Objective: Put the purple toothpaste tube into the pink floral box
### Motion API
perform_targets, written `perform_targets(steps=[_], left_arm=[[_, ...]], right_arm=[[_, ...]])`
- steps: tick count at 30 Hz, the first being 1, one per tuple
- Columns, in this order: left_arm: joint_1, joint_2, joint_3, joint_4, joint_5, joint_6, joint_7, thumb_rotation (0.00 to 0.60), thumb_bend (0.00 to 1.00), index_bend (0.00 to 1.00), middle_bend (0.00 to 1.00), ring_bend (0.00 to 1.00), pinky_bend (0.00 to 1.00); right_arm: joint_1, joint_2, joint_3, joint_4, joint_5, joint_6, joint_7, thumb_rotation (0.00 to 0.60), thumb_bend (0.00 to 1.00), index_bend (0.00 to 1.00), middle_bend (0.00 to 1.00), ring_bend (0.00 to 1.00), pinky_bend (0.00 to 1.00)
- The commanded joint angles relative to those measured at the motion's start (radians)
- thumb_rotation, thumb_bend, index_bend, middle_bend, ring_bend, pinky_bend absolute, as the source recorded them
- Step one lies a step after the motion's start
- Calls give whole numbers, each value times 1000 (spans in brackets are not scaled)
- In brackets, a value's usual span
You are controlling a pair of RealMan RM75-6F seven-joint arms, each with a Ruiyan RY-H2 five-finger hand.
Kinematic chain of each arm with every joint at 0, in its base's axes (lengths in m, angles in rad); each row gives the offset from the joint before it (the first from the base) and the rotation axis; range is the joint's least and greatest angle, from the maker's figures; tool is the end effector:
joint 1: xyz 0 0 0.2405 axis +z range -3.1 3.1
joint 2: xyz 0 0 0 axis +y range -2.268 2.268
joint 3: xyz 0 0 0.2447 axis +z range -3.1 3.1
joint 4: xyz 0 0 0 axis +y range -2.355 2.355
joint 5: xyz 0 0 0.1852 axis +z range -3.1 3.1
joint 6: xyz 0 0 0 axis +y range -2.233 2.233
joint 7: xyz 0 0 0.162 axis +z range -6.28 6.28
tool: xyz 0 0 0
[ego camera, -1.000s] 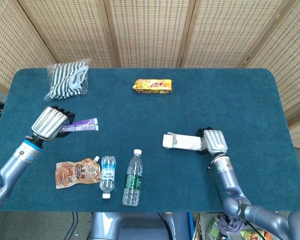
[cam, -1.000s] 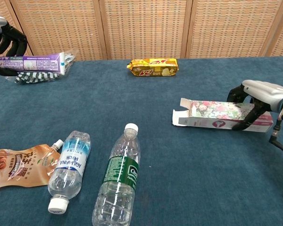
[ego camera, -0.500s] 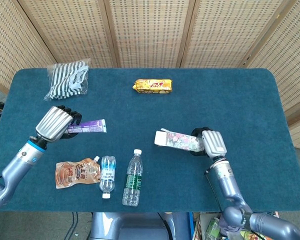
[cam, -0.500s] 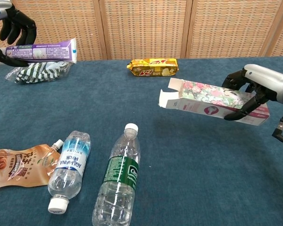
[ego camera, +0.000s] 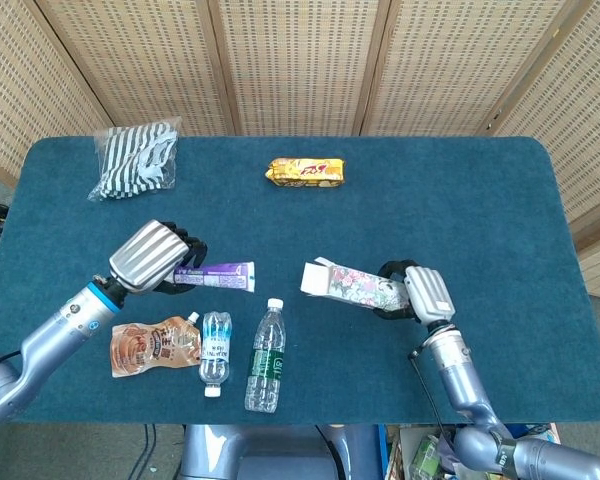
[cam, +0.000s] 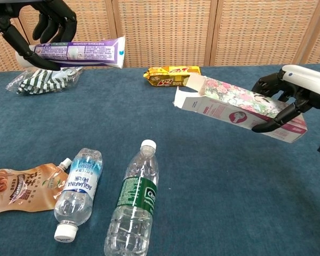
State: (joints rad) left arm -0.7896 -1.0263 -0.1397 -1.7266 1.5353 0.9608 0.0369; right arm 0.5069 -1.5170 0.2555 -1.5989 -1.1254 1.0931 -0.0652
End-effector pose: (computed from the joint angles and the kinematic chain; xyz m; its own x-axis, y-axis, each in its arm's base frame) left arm -0.0964 0.3383 0.1299 0.5785 0.0625 0.8133 0.6412 -0.6512 -0.4061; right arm -0.1786 -0.3184 0.0369 0.0019 -0.2332 0.9724 -0.9950 -0.0974 -0.0214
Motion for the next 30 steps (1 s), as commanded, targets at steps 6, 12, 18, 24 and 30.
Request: perform_targets(steps=[6, 12, 18, 24, 30], left_arm=[[-118, 151, -44, -163, -195, -223, 206, 600, 285, 798, 689, 613, 587], [-171, 144, -40, -204, -334, -254, 383, 600, 290, 798, 689, 613, 587], [-226, 104, -26, -217, -466, -251, 509, 600, 291, 798, 689, 614, 587], [-270, 64, -11, -219, -561, -226, 586, 600, 291, 798, 689, 613, 587], [-311, 31, -3, -214, -640, -198, 639, 600, 291, 798, 689, 613, 587]], right_arm=[[1, -6, -15, 2, -9, -2, 4, 600, 156, 565, 522, 340, 435], [-1, -11, -25, 10, -11, -6, 15, 600, 156, 569, 522, 340, 435], [3, -8, -28, 8, -17, -9, 15, 600, 155, 569, 521, 340, 435], [11, -5, -17, -21, -23, -4, 10, 600, 156, 578, 521, 340, 435], [15, -4, -18, -41, -20, -1, -5, 600, 155, 578, 521, 340, 435]])
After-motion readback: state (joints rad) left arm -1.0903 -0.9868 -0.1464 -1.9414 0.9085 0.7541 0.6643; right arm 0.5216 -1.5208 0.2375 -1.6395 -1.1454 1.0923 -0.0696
